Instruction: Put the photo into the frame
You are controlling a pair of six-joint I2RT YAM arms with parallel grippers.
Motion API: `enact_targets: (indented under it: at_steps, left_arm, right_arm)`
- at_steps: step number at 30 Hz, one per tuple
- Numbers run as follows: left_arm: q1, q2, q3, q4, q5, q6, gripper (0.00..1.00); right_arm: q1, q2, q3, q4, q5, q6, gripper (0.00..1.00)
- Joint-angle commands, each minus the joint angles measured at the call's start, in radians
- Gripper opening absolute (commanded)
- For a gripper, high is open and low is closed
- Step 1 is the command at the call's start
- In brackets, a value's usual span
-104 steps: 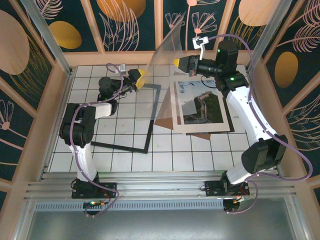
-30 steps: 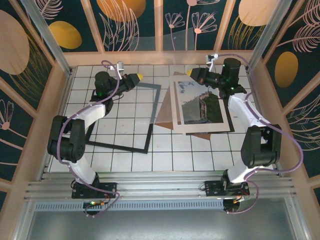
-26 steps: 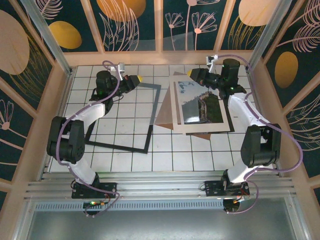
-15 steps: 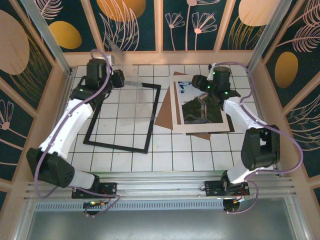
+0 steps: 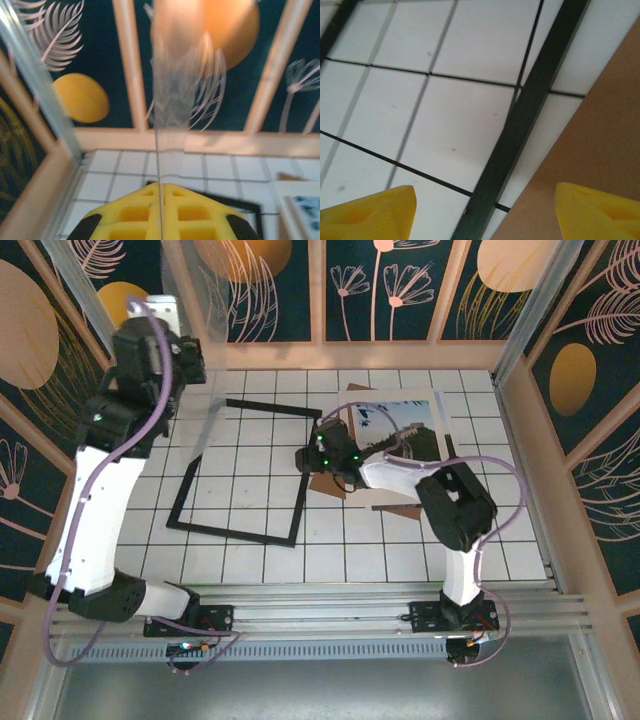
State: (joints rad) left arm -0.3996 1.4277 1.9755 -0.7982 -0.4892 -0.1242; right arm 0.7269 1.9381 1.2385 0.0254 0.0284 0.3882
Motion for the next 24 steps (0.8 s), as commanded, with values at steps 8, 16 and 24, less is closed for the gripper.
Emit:
enact_targets:
  at_steps: [8, 16, 24]
  left_arm:
    - [-0.030, 0.028, -0.073, -0.013, -0.085, 0.066, 0.00]
    - [-0.030, 0.035, -0.108, 0.035, 0.078, 0.039, 0.00]
    - [-0.030, -0.003, -0.142, 0.094, 0.241, 0.003, 0.00]
  right_arm:
    - [0.023, 0.155, 0.139, -0.053, 0.074, 0.033, 0.68]
    - [0.023, 0.236, 0.202, -0.088, 0.113, 0.017, 0.60]
    - [0.012, 0.237, 0.216, -0.122, 0.162, -0.014, 0.37]
